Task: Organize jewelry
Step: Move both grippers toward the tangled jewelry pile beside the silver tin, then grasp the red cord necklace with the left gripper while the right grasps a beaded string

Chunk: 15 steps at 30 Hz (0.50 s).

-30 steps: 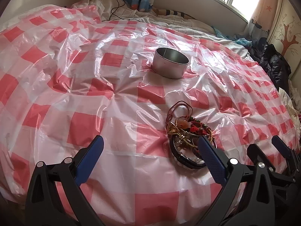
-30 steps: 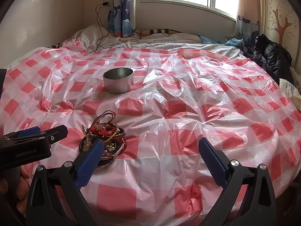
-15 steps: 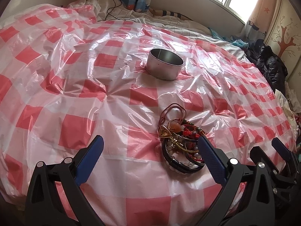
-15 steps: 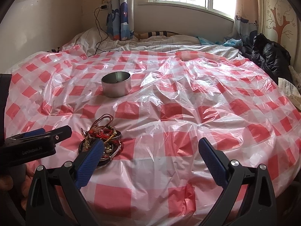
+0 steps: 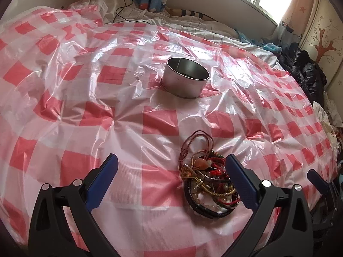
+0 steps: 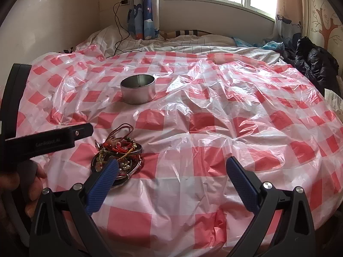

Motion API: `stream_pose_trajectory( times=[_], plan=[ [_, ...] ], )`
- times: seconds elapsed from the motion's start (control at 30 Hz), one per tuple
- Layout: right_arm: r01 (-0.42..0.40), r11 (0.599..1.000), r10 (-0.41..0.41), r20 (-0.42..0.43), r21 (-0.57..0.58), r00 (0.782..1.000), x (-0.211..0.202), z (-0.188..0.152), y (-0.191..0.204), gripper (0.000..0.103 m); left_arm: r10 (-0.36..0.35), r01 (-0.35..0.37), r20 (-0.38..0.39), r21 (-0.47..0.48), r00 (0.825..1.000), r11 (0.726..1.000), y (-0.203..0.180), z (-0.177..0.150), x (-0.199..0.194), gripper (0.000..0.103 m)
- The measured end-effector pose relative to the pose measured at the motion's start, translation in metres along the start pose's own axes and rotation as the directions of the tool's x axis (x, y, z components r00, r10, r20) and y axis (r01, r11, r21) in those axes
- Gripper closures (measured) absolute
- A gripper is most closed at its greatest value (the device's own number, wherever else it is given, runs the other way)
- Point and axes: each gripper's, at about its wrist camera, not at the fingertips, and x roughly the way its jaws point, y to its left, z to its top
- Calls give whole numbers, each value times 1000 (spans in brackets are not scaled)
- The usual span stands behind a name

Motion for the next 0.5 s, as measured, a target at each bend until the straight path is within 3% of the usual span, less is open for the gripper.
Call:
stream_pose_trajectory(
  times=[0.13, 0.27, 0.5],
  plan=[
    [-68, 998, 67, -79, -15, 995, 19, 16, -4, 7, -16, 19, -53, 64, 998, 998, -7, 11, 18, 6],
    [-75, 995, 66, -136, -64, 989, 42, 34, -10, 7, -18, 28, -95, 108, 995, 994, -12, 17, 31, 6],
    [-179, 972, 208, -207, 153, 956, 66, 36, -33, 7, -41, 54, -162, 73, 986, 996, -12, 31, 54, 6]
  ],
)
